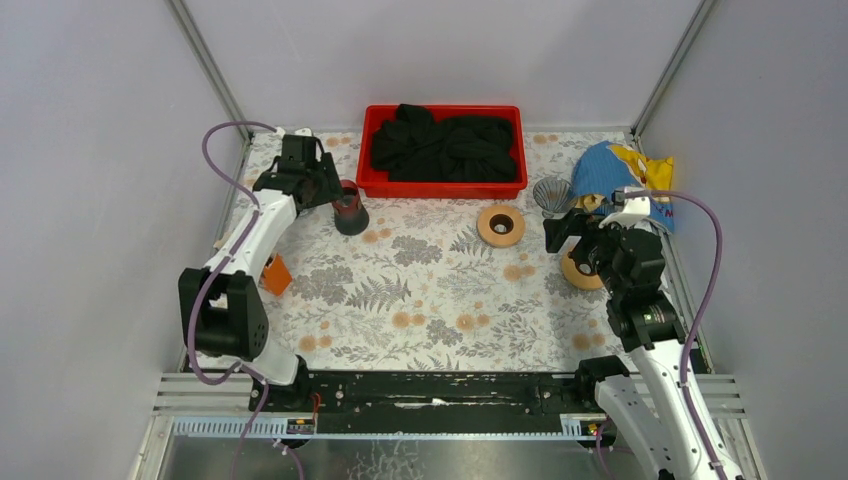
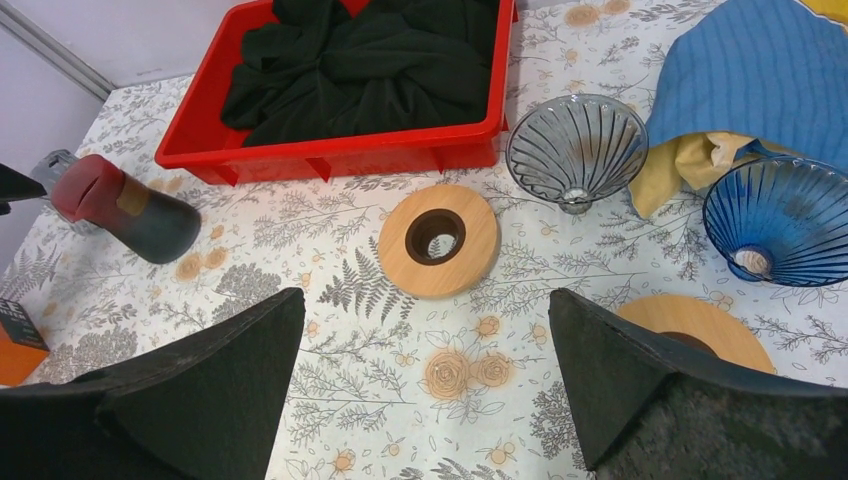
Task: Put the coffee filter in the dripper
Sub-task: Move the coffee server to the center of the board.
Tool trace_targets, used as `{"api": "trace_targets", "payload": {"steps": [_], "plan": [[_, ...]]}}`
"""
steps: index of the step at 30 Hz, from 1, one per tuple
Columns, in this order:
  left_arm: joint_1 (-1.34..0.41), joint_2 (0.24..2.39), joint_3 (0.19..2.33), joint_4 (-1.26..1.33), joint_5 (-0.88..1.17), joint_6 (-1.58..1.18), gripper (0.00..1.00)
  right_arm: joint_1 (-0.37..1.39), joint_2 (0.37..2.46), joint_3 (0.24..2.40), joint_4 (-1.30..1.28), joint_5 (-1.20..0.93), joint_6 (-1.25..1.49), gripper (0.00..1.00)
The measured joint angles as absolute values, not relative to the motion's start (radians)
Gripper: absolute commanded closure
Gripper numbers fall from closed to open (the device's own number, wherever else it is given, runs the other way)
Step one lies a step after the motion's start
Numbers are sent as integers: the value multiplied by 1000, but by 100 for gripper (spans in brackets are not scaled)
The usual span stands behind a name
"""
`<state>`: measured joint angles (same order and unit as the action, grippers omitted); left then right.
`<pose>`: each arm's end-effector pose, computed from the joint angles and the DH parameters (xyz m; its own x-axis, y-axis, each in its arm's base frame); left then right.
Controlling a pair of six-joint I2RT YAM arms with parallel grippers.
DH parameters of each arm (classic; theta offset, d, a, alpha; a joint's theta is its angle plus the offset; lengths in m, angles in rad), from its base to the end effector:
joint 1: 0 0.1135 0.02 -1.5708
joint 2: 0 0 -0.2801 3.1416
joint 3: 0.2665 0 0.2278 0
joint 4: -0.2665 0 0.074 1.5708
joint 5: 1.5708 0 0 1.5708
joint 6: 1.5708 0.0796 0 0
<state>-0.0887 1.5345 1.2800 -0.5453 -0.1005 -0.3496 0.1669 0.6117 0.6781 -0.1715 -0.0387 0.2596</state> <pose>0.3437 -0.0226 0.2863 -0.6775 -0.2819 -0.6793 -0.2273 0.9587 -0.1711 0.1560 0.0294 0.3327 -0.1523 0.2345 -0.9601 -0.1705 0.9506 0.2592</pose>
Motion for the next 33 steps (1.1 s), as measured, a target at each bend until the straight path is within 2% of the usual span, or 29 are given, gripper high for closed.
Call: {"api": "trace_targets", "payload": {"steps": [10, 24, 33], "plan": [[-89, 1647, 1280, -526, -111, -408, 43, 197, 594, 666, -166, -7, 234, 1], [-89, 1685, 1280, -484, -91, -418, 94, 218, 579, 656, -163, 18, 213, 1], [-101, 1681, 1282, -493, -44, -374, 100, 223, 572, 651, -159, 18, 212, 1]]}}
